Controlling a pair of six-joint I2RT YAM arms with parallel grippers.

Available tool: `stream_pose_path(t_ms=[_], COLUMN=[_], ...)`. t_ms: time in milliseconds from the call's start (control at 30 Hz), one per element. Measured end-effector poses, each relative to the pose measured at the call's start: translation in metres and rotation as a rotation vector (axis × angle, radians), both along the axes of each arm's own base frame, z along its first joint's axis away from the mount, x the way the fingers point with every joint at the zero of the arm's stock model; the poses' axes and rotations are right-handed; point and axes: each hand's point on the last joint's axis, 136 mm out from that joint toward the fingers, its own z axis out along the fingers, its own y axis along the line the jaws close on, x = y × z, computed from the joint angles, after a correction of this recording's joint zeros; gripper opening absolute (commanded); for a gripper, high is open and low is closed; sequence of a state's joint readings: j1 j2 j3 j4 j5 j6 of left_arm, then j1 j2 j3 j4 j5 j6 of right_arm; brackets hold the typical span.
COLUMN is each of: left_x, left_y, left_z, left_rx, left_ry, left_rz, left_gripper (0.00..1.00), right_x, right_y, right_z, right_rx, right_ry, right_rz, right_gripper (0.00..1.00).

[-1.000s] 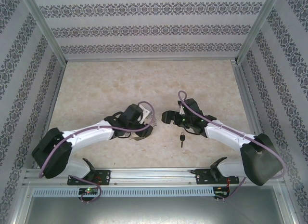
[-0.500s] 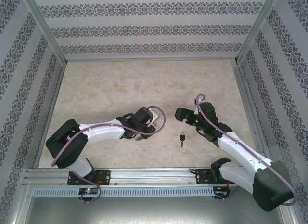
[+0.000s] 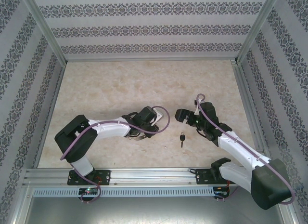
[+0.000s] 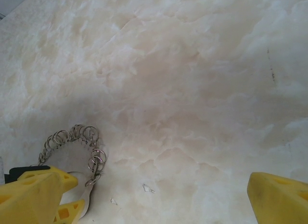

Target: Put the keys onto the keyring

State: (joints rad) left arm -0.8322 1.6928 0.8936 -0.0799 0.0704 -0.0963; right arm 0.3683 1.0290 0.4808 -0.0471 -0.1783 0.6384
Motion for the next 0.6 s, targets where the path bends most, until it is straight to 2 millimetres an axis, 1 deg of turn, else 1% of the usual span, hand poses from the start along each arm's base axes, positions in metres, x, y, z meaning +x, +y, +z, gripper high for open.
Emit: stream_pose_path(t_ms=[267, 533, 600], left_x=[0.001, 0.003, 0.005], left_y=[-0.003, -0.006, -0.008], left_z=[-0.005, -0.017, -0.017], left_rx=[0.004, 0.023, 0.021], left_ry=[0.003, 0.015, 0.012], left_rz=[-0.014, -0.020, -0.019], left_gripper=[0.29, 0.24, 0.22], right_x=[0.003, 0.004, 0.004], right_y=[-0.001, 0.001, 0.002], right_z=[-0.007, -0.008, -0.007], right_rx=[-0.002, 0.005, 0.006], right_ry=[0.019, 0.019, 0.018], right_rz=[-0.003, 0.007, 0.009], right_gripper=[0.98, 0.98, 0.98])
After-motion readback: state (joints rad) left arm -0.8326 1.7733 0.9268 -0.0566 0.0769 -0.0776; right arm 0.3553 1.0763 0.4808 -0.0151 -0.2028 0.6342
